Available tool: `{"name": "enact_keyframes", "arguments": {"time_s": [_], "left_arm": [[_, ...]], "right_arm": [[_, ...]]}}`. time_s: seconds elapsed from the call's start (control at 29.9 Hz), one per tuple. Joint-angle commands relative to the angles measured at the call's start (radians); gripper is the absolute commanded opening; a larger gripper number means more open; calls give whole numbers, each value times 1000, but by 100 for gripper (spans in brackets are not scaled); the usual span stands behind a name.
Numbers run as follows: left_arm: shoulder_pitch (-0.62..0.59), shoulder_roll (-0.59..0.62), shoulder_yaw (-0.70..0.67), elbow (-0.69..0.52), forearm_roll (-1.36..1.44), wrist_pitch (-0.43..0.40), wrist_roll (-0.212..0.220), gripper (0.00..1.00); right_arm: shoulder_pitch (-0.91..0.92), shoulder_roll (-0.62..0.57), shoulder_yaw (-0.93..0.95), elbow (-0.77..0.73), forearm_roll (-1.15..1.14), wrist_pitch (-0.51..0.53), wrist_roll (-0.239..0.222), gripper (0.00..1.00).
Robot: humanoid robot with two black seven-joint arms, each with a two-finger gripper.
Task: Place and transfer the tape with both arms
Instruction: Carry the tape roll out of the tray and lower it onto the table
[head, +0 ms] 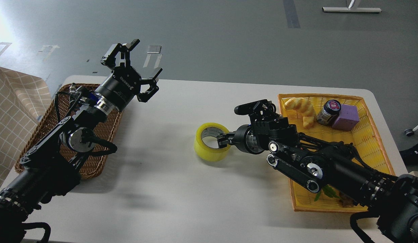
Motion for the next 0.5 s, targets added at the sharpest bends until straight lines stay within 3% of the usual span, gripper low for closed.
{"name": "enact_keyframes", "arguments": {"time_s": [0.0,0.47], "left_arm": [[1,0,0,0,0,0,0,100],[1,0,0,2,0,0,0,100]], "right_arm": [[0,0,-1,-7,0,0,0,0],[-1,0,-15,-12,3,0,2,0]]}}
